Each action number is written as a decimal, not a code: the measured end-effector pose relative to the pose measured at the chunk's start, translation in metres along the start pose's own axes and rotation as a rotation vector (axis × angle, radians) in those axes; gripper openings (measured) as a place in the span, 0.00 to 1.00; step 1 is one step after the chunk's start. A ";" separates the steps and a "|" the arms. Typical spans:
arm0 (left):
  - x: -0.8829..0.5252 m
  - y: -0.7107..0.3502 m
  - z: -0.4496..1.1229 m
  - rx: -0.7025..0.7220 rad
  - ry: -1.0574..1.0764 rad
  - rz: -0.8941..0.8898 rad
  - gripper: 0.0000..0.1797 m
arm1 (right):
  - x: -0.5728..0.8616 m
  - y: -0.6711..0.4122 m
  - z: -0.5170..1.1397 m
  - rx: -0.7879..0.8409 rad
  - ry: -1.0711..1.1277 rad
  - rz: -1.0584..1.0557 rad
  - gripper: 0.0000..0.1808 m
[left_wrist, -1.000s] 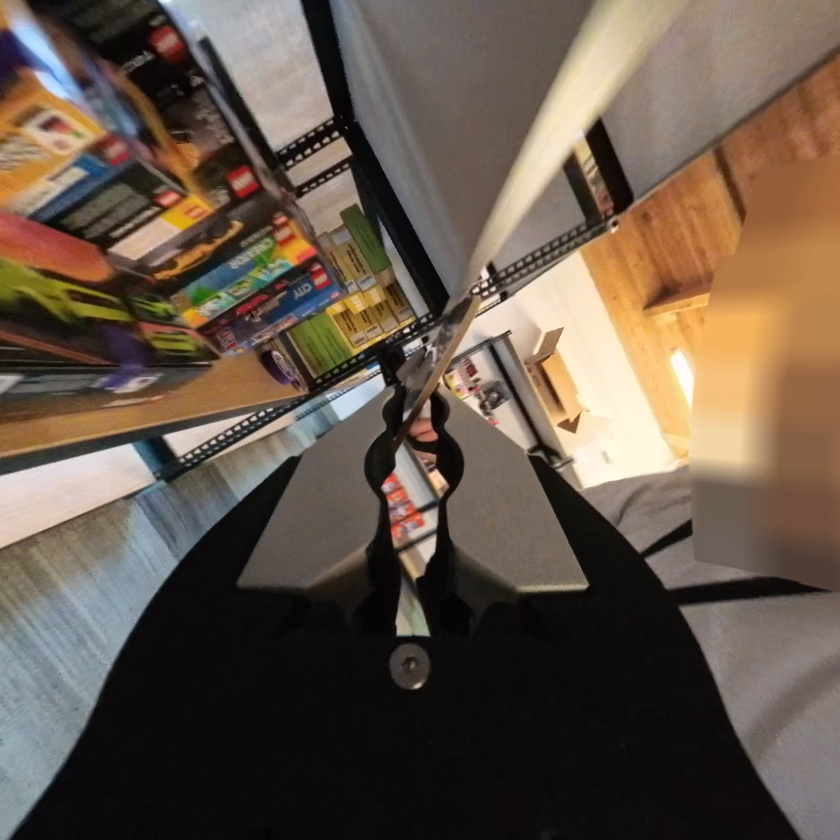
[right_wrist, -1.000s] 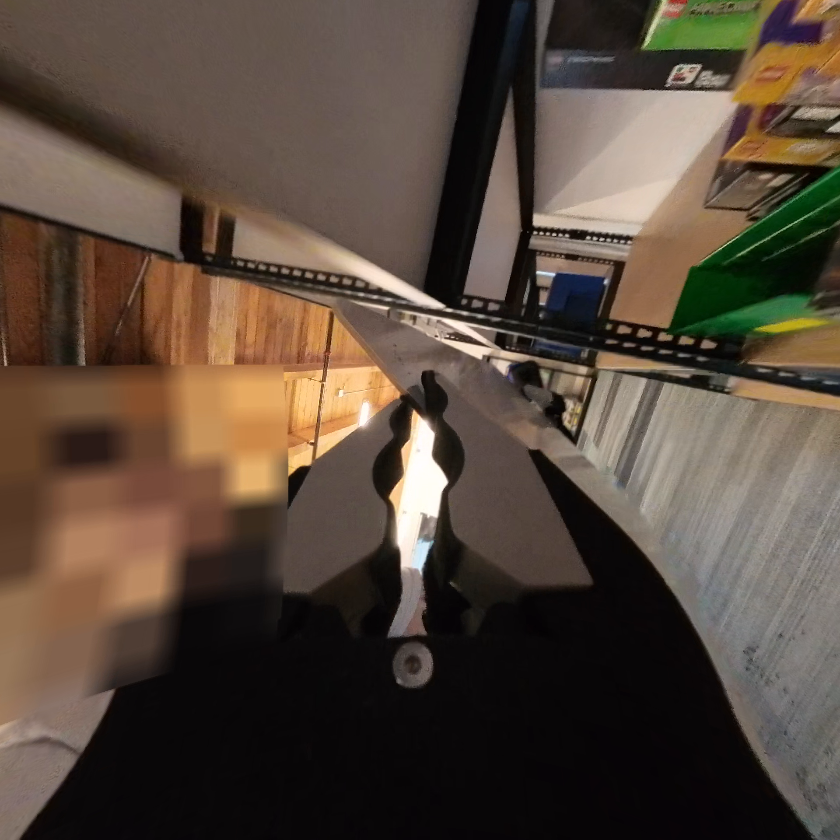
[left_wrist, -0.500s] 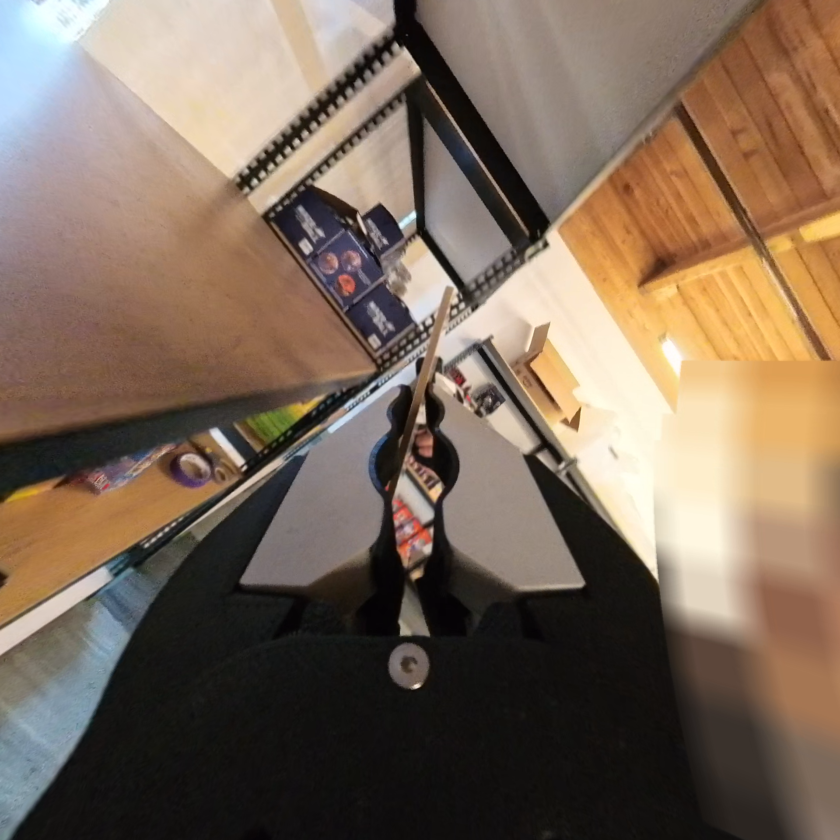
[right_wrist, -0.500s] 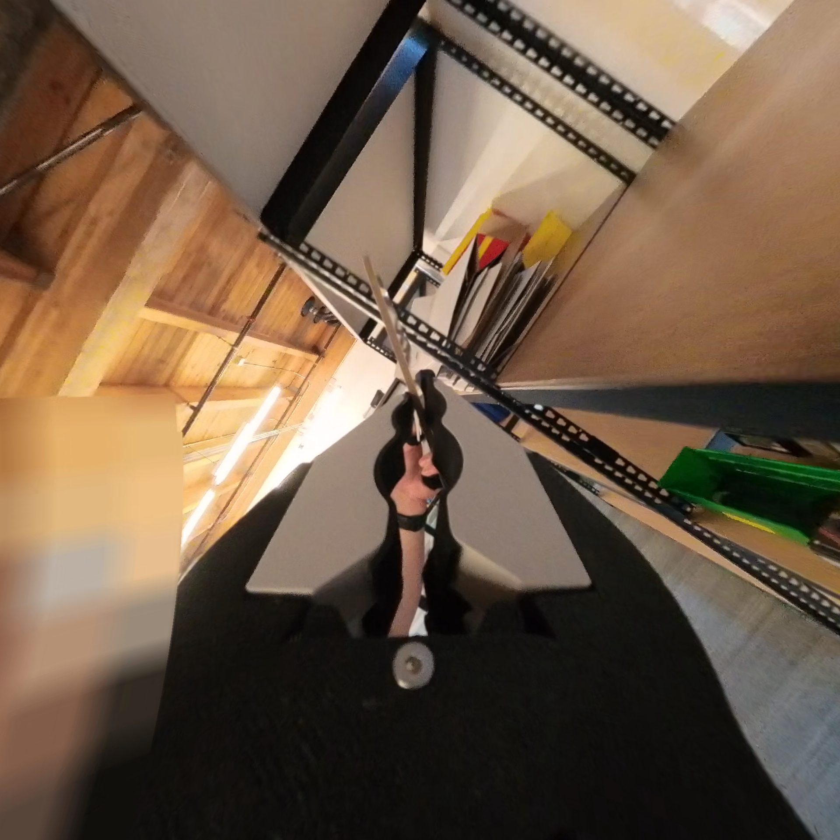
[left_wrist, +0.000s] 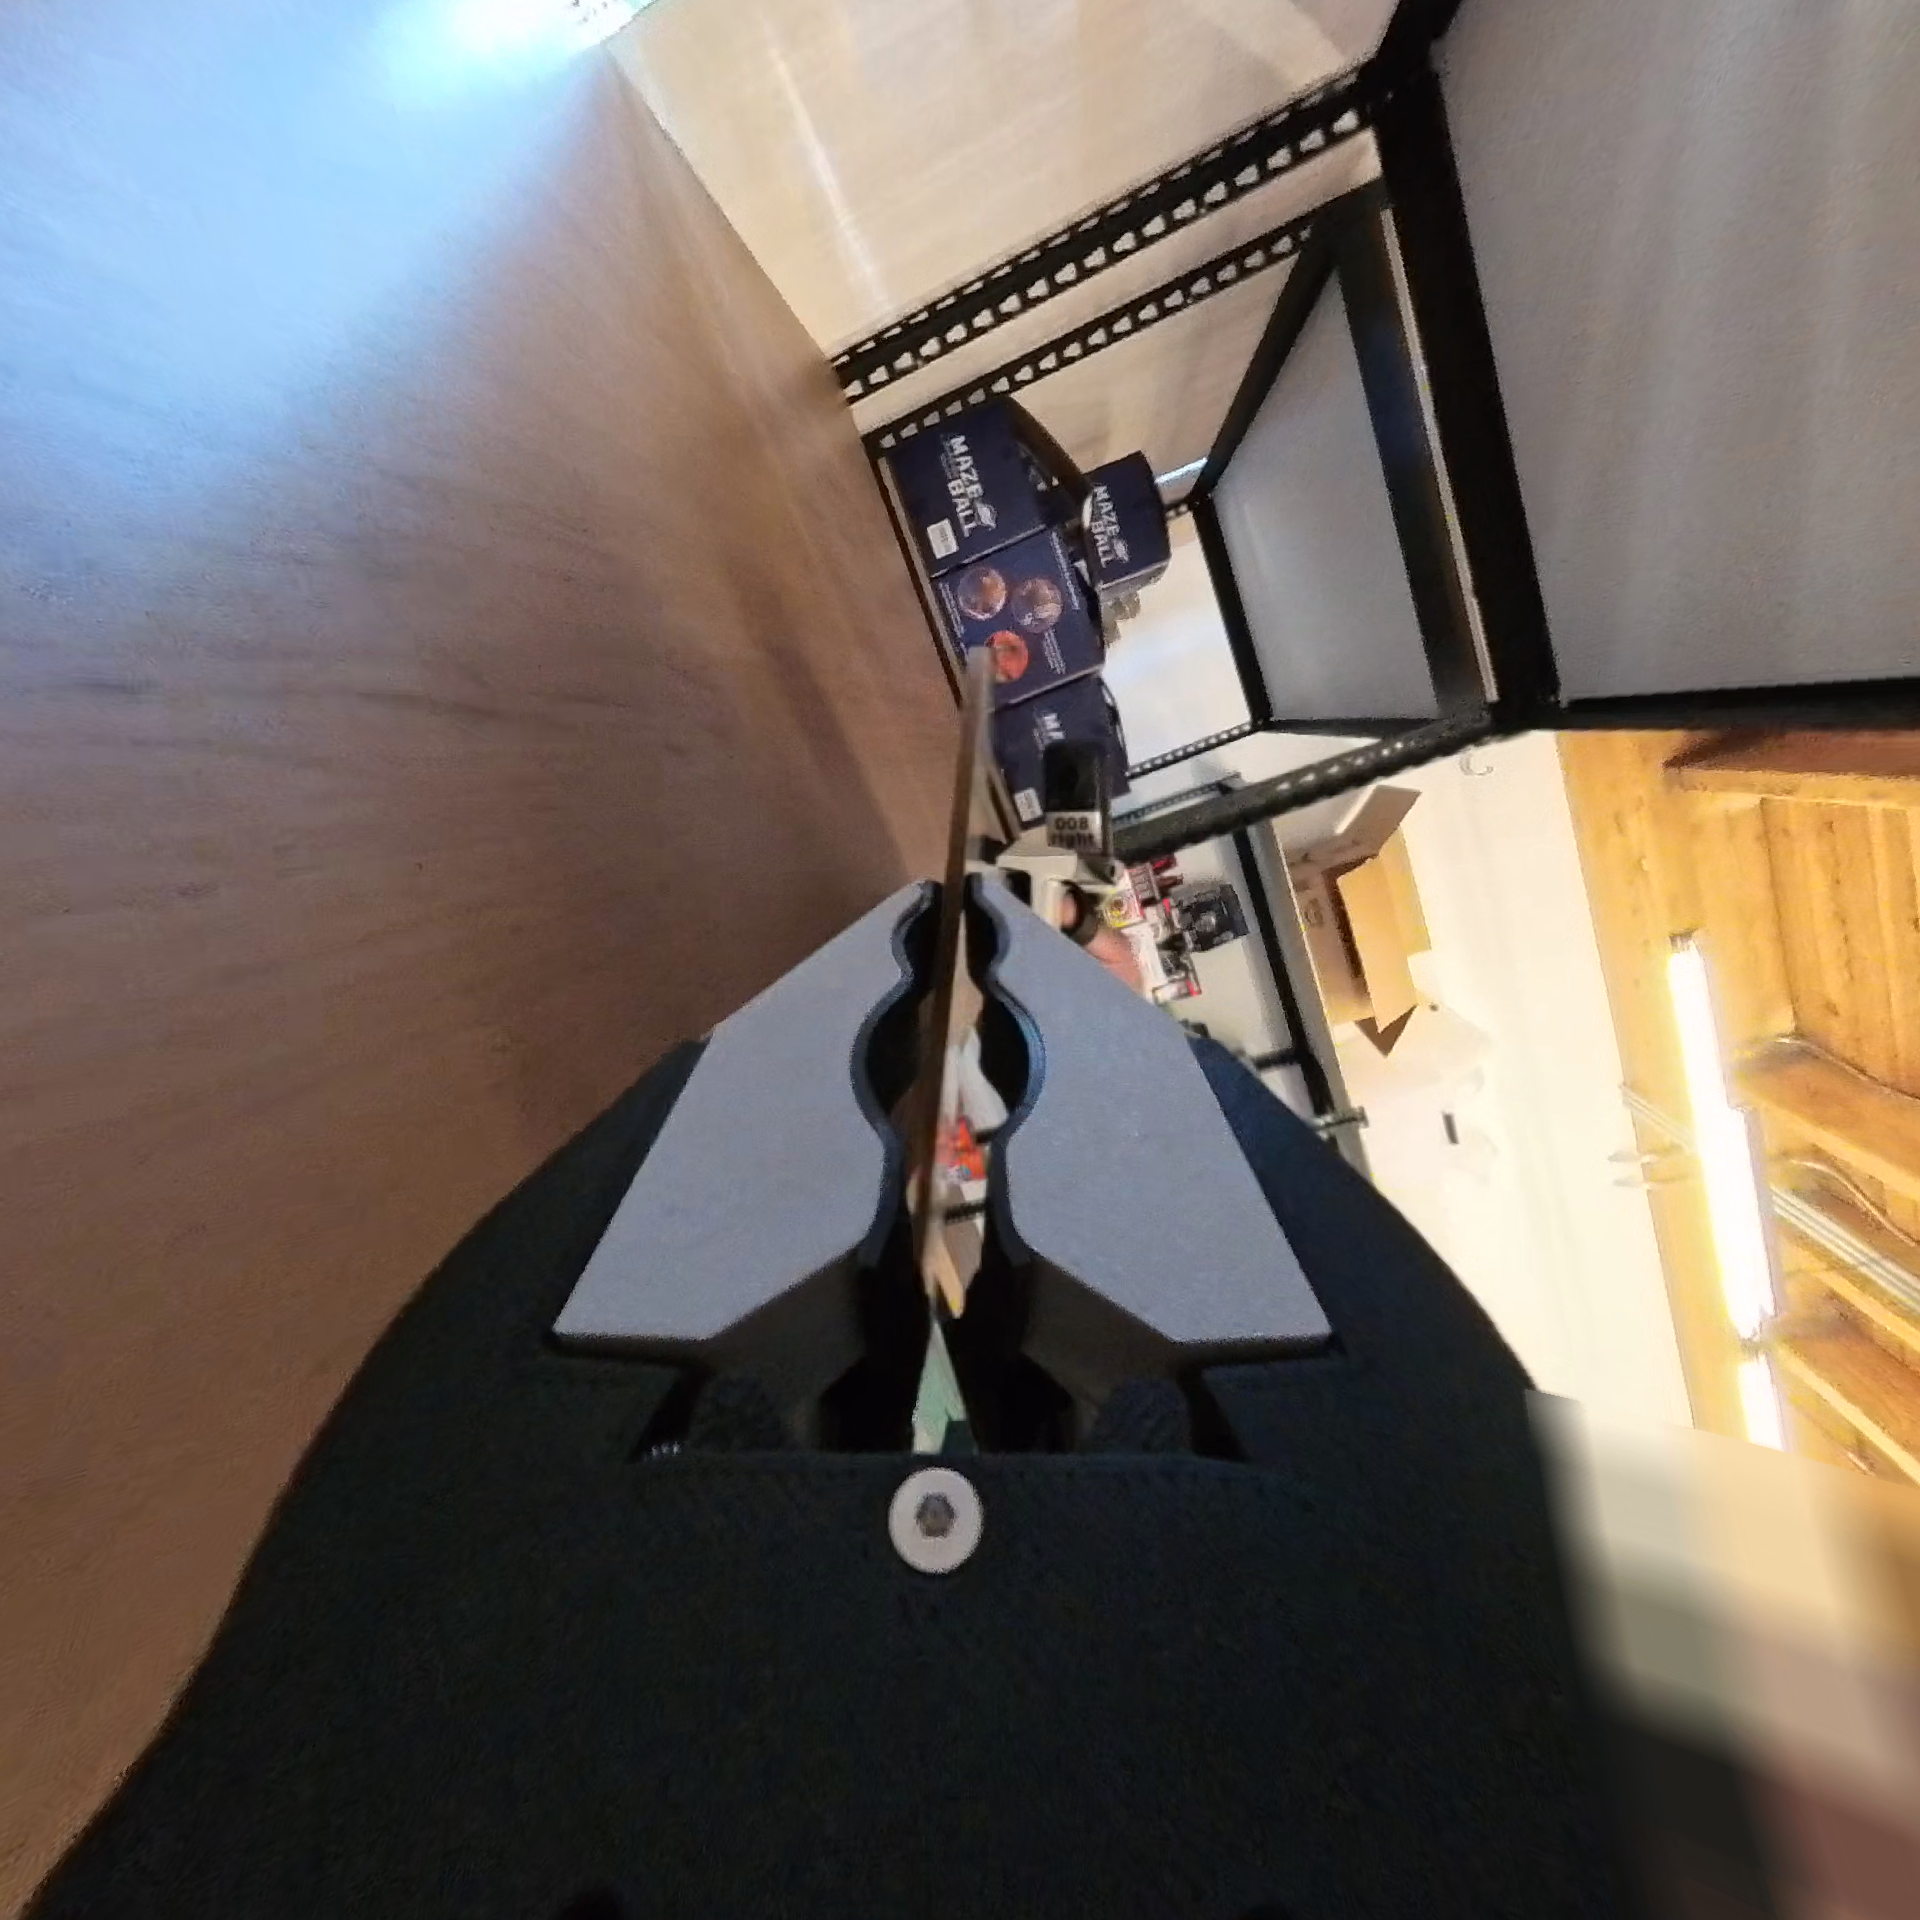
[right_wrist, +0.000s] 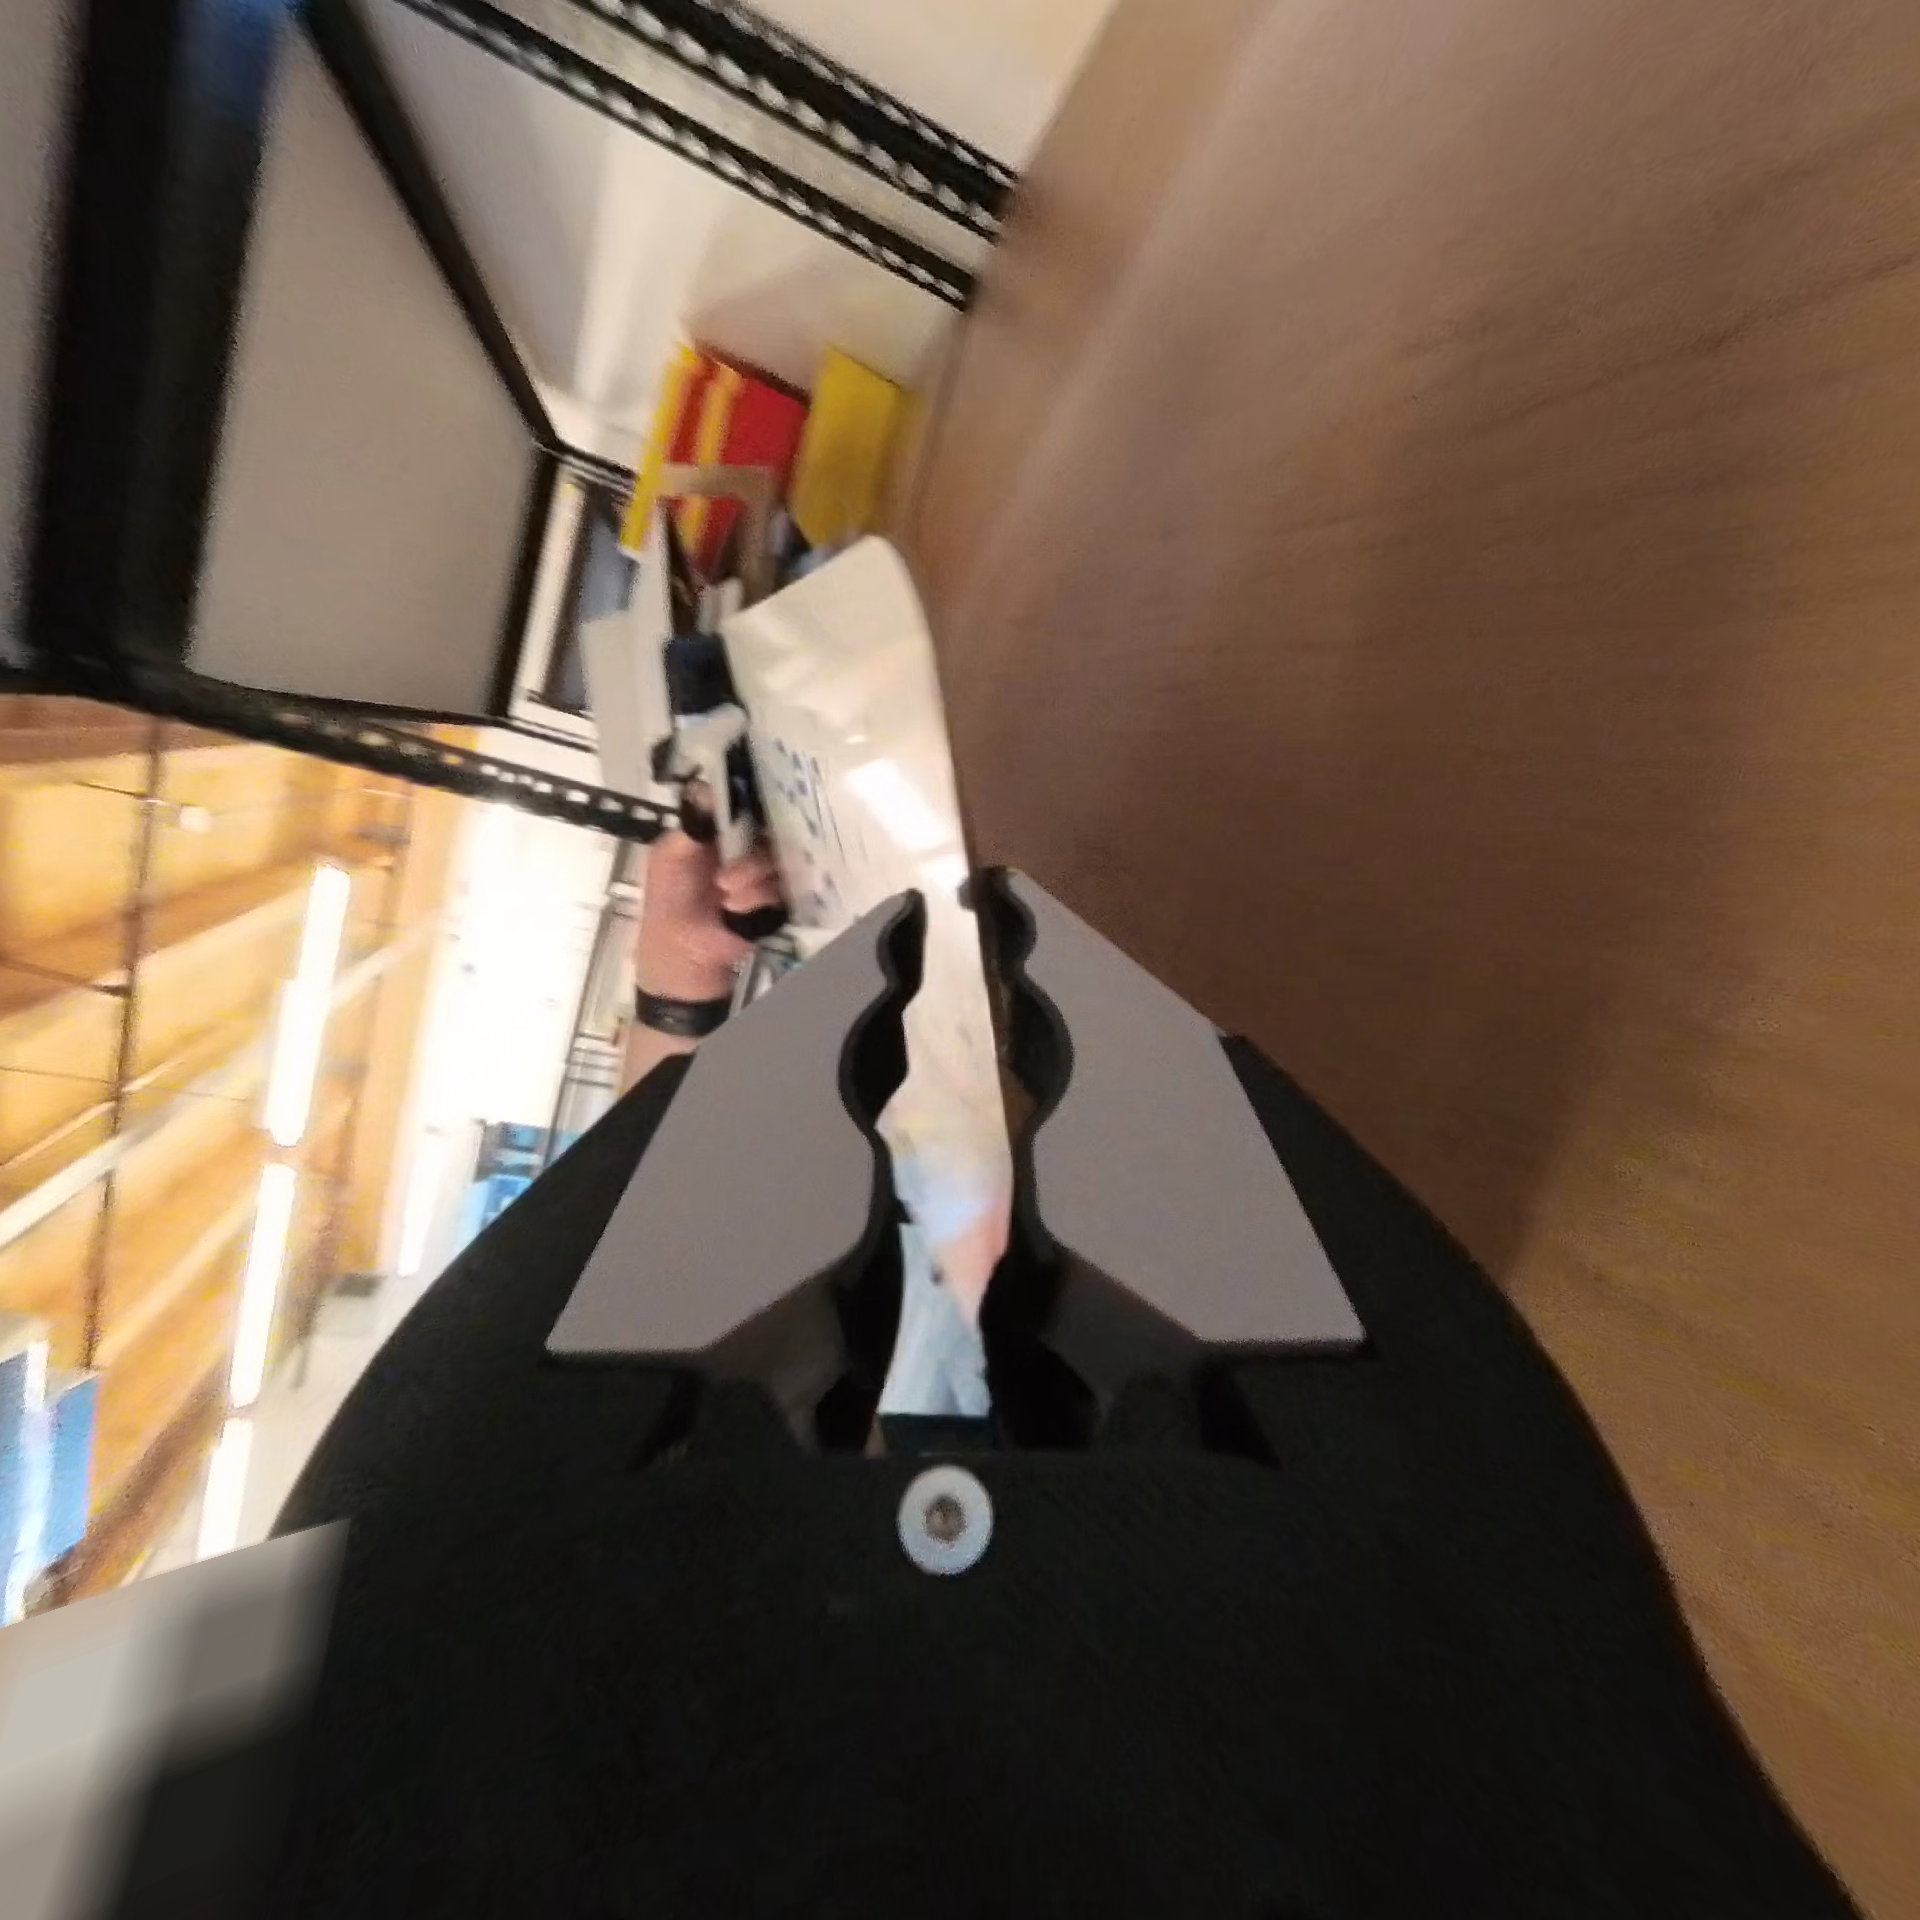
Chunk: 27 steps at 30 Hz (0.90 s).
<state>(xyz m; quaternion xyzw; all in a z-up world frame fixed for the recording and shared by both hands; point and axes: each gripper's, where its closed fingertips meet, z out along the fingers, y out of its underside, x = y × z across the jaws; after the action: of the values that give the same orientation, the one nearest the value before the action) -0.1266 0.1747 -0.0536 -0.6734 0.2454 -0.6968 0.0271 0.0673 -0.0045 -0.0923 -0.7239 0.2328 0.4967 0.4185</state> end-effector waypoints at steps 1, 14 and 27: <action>-0.007 -0.006 -0.002 -0.006 -0.015 -0.002 0.00 | 0.011 -0.003 0.000 -0.020 0.055 -0.007 0.08; -0.103 -0.015 -0.021 -0.091 -0.320 -0.101 0.07 | 0.021 0.089 0.057 -0.319 0.427 -0.717 0.00; -0.010 -0.026 -0.095 0.007 -0.538 0.735 0.16 | -0.004 0.096 0.035 -0.218 0.321 -0.873 0.00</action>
<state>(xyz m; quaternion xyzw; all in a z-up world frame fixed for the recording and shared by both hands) -0.2087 0.2308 -0.0505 -0.6986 0.4499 -0.4420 0.3378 -0.0248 -0.0275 -0.1300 -0.8613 -0.0850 0.1777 0.4683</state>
